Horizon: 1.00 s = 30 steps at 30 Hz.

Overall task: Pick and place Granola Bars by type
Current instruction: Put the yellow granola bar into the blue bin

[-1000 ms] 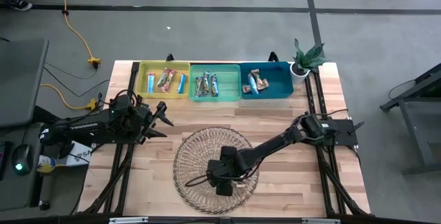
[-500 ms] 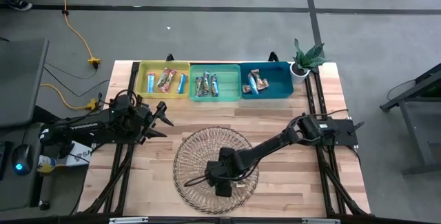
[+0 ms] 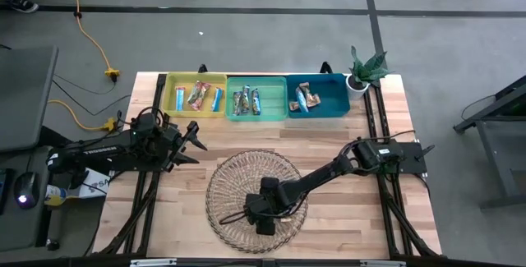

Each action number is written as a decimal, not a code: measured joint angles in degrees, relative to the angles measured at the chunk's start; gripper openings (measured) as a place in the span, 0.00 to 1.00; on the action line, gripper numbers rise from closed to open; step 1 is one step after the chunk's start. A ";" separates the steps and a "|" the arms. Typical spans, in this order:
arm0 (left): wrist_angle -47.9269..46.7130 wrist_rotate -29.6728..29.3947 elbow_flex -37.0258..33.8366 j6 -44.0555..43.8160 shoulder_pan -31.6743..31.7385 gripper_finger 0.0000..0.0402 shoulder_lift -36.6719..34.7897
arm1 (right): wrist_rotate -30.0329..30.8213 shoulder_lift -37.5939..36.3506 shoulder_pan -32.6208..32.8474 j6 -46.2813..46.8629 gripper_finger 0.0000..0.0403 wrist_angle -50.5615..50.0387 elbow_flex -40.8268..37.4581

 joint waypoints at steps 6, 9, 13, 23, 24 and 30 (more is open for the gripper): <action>0.02 0.00 0.00 0.01 0.01 0.57 0.01 | 0.70 -0.03 0.00 -0.08 0.46 1.14 -1.30; 0.00 0.00 0.00 0.00 0.02 0.57 0.00 | -0.23 -0.32 0.10 0.43 0.42 2.07 -2.90; -0.51 0.00 0.00 0.00 0.00 0.57 0.01 | -0.73 -0.41 0.47 1.16 0.39 2.62 -4.22; -1.29 0.00 0.00 0.01 0.02 0.57 0.02 | -0.26 -0.31 0.70 1.40 0.33 4.24 -4.24; -1.29 0.01 0.00 0.01 0.00 0.57 0.02 | -0.26 -0.31 0.70 1.40 0.33 4.24 -4.24; -1.29 0.01 0.00 0.02 0.01 0.57 0.01 | -1.04 -0.28 0.79 1.40 0.27 5.01 -4.26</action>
